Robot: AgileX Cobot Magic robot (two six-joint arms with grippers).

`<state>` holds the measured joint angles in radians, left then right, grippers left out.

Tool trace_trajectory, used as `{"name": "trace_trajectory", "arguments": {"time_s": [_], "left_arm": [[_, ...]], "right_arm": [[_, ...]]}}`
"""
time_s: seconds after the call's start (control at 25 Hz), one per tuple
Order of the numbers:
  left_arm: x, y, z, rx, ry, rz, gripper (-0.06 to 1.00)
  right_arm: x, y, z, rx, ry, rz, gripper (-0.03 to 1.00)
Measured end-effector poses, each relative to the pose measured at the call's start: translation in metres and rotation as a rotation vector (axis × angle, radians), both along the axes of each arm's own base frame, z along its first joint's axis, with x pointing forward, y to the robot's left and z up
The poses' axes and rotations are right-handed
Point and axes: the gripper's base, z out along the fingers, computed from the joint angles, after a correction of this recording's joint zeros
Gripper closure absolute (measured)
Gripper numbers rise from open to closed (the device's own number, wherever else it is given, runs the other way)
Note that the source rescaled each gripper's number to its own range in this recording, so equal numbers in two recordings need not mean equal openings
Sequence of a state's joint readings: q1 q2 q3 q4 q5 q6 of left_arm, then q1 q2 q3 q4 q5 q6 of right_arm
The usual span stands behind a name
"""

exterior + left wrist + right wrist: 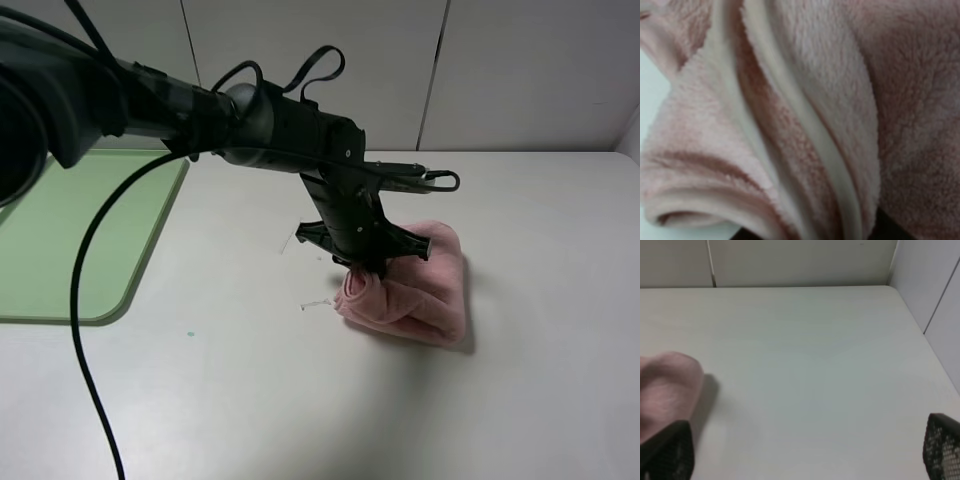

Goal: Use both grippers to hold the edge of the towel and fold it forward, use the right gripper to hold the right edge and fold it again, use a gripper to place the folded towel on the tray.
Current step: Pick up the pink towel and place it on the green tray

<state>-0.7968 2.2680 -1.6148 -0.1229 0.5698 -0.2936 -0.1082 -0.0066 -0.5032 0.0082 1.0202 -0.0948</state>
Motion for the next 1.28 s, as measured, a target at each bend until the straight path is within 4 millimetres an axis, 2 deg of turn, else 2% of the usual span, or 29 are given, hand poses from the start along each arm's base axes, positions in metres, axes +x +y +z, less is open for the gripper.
{"name": "trace_trajectory", "arguments": {"time_s": [0.28,0.48,0.96,1.28], "left_arm": [[0.014,0.033,0.035,0.076,-0.009,-0.054,0.77],[0.028,0.064,0.054,0.103,0.001,-0.049,0.77],[0.054,0.175,0.086,0.118,0.004,0.154,0.77],[0.073,0.242,0.090,0.138,0.013,0.252,0.77]], "right_arm": [[0.000,0.000,0.000,0.000,0.000,0.000,-0.03],[0.000,0.000,0.000,0.000,0.000,0.000,-0.03],[0.000,0.000,0.000,0.000,0.000,0.000,-0.03],[0.000,0.000,0.000,0.000,0.000,0.000,-0.03]]}}
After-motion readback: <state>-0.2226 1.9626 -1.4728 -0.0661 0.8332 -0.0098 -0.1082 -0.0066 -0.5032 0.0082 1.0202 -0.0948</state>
